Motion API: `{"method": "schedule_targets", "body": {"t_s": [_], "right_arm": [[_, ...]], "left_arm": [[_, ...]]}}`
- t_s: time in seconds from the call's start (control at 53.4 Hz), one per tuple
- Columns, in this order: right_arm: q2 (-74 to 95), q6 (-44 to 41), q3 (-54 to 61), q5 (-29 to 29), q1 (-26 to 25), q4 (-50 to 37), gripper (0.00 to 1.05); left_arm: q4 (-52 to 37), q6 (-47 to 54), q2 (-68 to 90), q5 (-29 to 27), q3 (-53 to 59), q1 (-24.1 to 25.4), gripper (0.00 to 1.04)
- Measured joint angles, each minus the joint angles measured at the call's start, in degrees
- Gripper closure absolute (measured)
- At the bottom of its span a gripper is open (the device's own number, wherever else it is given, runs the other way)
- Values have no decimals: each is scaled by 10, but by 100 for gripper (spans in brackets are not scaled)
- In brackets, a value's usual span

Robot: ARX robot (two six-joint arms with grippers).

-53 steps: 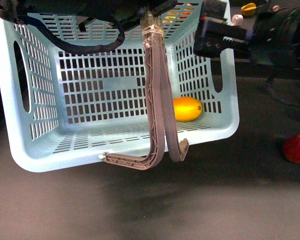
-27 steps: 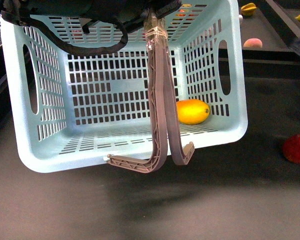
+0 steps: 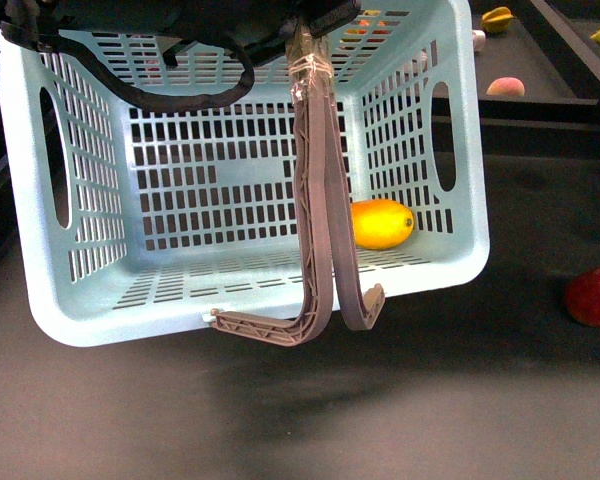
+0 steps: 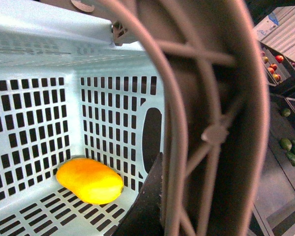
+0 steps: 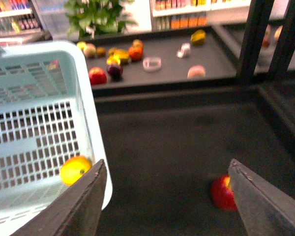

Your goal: Pick mango with right arm and hold basket with left

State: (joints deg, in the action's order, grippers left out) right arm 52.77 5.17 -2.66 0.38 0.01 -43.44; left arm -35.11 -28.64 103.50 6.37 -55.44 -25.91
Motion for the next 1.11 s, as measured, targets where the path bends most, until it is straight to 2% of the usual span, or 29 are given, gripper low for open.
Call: {"method": "schedule_targets", "body": {"t_s": [0.056, 0.094, 0.169, 0.319, 0.394, 1.106], "right_arm": [[-15, -16, 8, -1, 0, -26, 39], [-40, -27, 8, -2, 0, -25, 48], [-87, -40, 16, -2, 0, 11, 66], [-152, -47, 21, -3, 0, 70, 94], [-176, -48, 22, -3, 0, 91, 104], [-360, -50, 23, -4, 0, 265, 103]], "left_arm": [[0, 1, 0, -2, 0, 0, 99], [0, 1, 1, -2, 0, 0, 99], [0, 0, 1, -1, 0, 0, 99], [0, 0, 1, -2, 0, 0, 99], [0, 0, 1, -2, 0, 0, 99], [0, 1, 1, -2, 0, 0, 99]]}}
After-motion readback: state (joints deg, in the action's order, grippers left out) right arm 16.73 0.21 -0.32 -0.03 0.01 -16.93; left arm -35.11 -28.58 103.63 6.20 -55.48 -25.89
